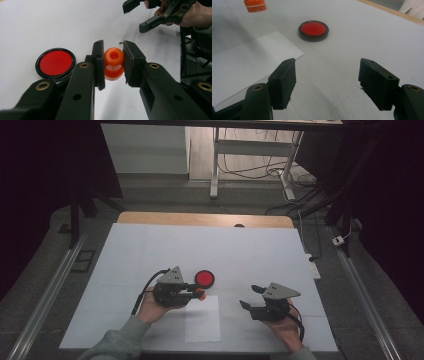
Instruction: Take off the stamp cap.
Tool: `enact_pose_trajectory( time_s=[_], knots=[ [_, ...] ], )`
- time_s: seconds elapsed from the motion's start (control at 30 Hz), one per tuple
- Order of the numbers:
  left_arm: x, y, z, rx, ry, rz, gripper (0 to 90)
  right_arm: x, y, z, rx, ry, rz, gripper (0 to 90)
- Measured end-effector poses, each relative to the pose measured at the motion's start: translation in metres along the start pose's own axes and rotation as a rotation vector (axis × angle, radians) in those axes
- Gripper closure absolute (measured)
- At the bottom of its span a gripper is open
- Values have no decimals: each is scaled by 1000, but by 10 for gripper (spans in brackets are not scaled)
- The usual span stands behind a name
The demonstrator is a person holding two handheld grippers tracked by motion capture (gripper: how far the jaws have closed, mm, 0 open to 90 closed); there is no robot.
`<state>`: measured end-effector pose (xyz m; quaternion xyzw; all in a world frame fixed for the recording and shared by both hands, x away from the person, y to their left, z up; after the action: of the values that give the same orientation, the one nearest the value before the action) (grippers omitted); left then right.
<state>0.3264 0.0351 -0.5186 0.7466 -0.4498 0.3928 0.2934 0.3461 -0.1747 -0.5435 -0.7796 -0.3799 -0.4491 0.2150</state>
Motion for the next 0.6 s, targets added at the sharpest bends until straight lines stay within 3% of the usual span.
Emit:
enact_pose_trajectory(
  time_s=[0.6],
  knots=[
    [1,-1,1,7,7,-6,722,7,-23,18,50,-12,-47,298]
  ],
)
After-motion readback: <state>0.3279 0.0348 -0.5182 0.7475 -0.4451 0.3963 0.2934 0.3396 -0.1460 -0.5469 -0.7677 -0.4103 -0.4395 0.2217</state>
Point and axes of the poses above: each handheld gripper's, and its own axes: z roughly forward along the jaws, x roughly out of its top, y roughly to its right, the point moved 9 cm from there along z, roughly forward along the jaws, and after that the axes turned 4 degrees about z, right-handed, at the moved point
